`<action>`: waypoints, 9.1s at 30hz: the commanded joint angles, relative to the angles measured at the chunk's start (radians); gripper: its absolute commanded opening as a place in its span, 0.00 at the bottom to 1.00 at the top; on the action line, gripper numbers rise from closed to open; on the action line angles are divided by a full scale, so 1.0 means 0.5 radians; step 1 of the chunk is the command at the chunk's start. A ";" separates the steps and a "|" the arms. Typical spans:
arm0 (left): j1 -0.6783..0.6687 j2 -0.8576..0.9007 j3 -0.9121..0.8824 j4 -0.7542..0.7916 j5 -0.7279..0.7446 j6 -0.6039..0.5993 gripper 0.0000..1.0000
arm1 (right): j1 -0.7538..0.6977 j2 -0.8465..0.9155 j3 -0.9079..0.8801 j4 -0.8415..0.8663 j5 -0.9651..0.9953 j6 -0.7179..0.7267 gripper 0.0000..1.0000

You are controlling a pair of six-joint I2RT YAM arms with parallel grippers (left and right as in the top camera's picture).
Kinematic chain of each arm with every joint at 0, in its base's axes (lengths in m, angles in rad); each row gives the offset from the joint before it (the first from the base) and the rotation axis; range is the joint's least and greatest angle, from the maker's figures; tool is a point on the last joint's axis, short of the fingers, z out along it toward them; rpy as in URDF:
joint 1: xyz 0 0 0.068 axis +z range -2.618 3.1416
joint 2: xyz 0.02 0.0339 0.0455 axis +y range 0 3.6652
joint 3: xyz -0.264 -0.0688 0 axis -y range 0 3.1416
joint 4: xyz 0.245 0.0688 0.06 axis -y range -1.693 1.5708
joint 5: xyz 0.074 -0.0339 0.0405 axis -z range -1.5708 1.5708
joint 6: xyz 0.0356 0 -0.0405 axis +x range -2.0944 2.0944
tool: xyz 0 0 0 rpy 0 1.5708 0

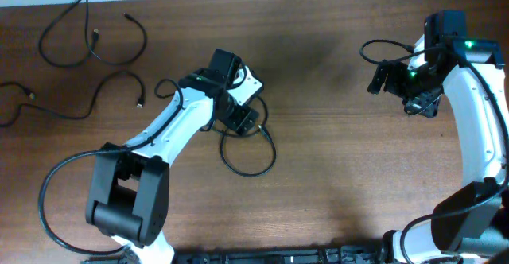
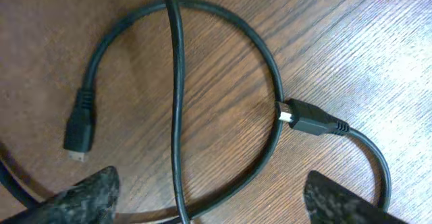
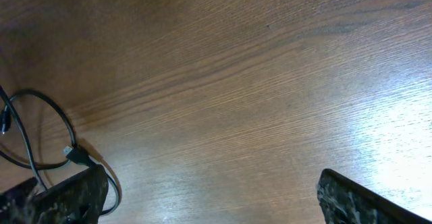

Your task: Untangle cables

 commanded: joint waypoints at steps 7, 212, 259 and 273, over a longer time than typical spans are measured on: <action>-0.089 -0.026 -0.330 0.344 0.050 0.145 0.87 | -0.007 -0.013 0.015 -0.002 0.025 -0.013 0.98; 2.904 -0.061 -0.678 0.381 -0.444 -2.419 0.13 | -0.007 -0.013 0.015 -0.002 0.025 -0.013 0.98; 1.537 -1.727 -0.203 0.206 0.974 -0.576 0.99 | -0.007 -0.013 0.015 -0.002 0.025 -0.013 0.98; 0.868 -2.078 -0.205 0.247 0.922 -0.577 0.99 | 0.024 -0.102 0.022 -0.123 -0.859 -0.246 0.98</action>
